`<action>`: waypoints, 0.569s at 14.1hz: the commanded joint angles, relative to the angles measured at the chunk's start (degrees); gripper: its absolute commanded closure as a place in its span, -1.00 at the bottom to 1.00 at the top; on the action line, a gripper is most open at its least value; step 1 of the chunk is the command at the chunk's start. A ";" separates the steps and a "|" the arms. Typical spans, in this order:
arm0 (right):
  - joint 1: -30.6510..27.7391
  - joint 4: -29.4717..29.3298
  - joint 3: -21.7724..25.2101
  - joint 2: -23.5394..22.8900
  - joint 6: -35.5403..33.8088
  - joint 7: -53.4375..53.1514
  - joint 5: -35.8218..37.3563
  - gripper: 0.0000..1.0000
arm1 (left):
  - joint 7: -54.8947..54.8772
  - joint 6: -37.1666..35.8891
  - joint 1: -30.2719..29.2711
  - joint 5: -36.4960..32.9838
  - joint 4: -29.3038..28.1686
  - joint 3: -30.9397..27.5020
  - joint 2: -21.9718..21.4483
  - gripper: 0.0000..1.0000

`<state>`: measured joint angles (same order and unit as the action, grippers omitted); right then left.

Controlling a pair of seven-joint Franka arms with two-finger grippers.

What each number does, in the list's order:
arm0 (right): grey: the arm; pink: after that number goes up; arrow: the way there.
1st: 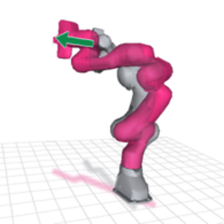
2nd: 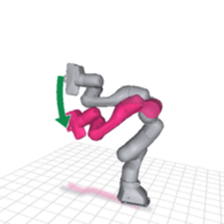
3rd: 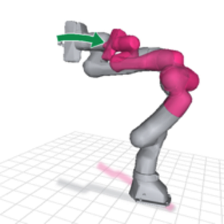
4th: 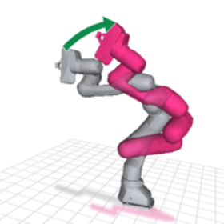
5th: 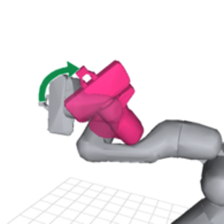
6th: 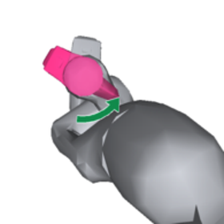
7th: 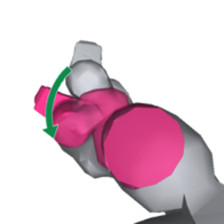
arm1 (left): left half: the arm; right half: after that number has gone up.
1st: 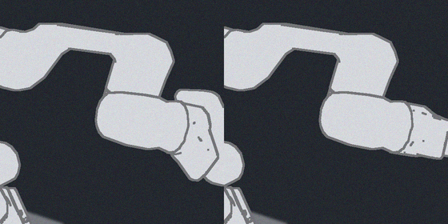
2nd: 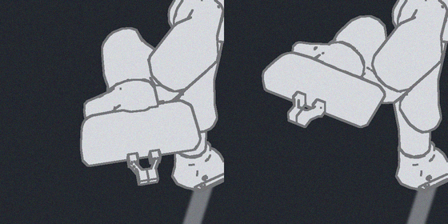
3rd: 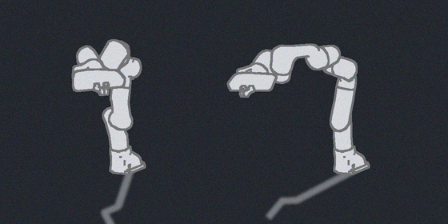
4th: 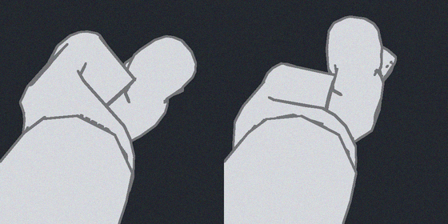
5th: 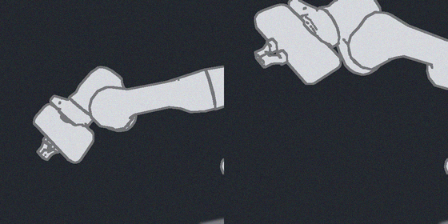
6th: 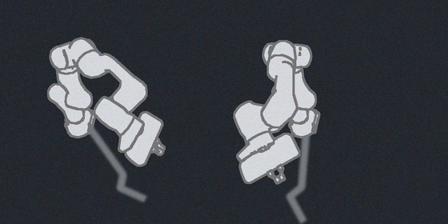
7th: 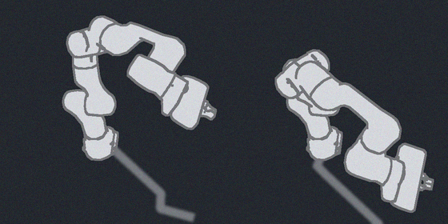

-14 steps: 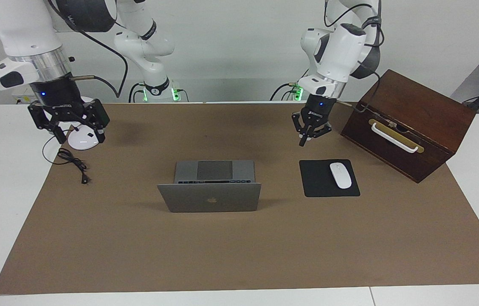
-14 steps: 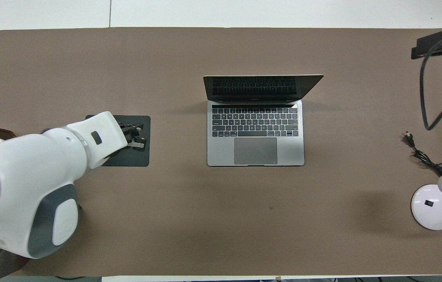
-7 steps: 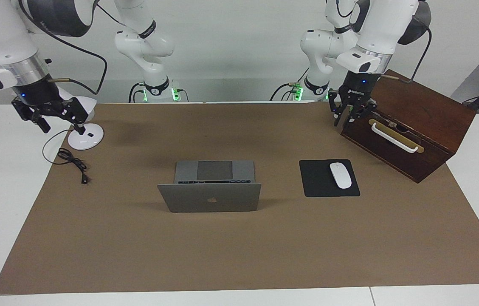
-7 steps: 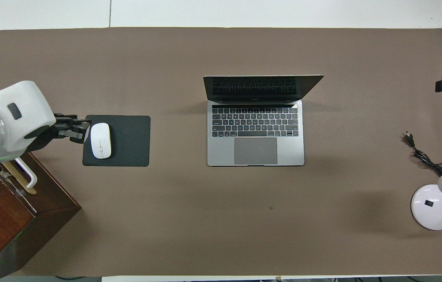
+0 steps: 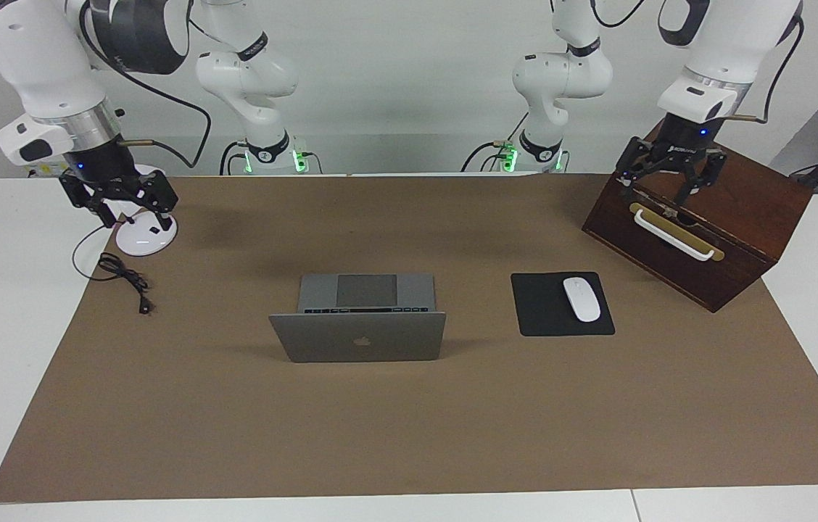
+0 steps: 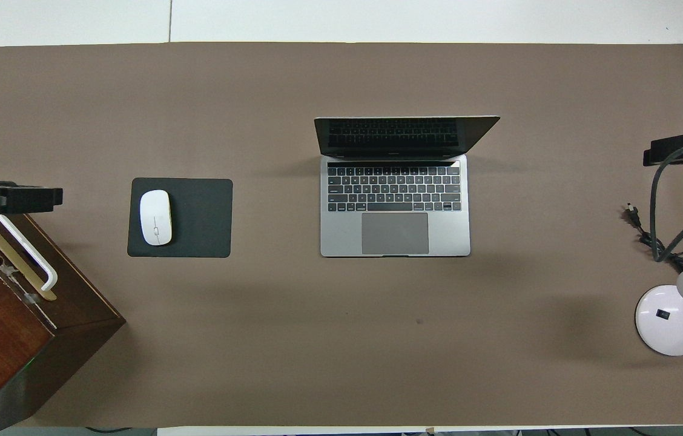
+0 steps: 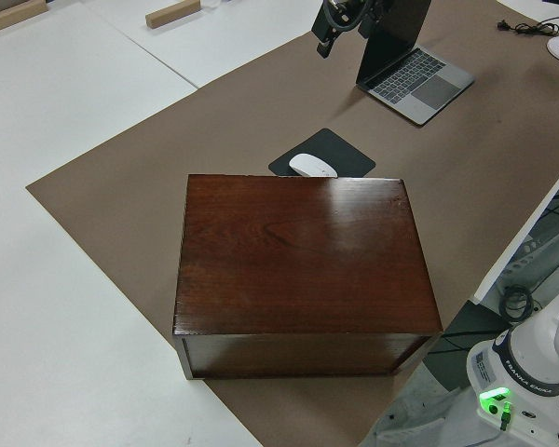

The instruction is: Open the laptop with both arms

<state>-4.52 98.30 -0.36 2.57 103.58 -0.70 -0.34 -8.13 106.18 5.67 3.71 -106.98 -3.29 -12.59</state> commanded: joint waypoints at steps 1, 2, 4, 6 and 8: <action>1.80 2.07 -0.78 2.26 1.19 -2.98 0.69 -1.00 | 0.22 -7.81 -2.76 -2.12 7.29 0.74 3.18 -1.00; 2.15 2.16 -0.78 3.13 0.75 -3.26 0.69 -1.00 | 0.48 -10.62 -3.12 -3.08 9.57 0.65 4.23 -1.00; 2.42 2.60 -0.78 4.19 0.22 -3.08 0.78 -1.00 | 2.76 -14.06 -3.56 -3.45 12.48 0.65 5.55 -1.00; 2.42 2.43 -0.78 4.11 0.74 -2.65 0.78 -1.00 | 5.66 -15.12 -3.65 -3.18 14.25 0.74 6.44 -1.00; 2.59 1.73 -0.87 3.58 1.36 -2.65 0.95 -1.00 | 8.30 -14.95 -3.56 -2.83 14.25 0.83 6.70 -1.00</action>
<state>-1.81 98.96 -0.97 5.51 103.66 -3.12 -0.34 -2.54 93.26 2.66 1.38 -95.08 -3.16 -7.40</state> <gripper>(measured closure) 0.000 0.000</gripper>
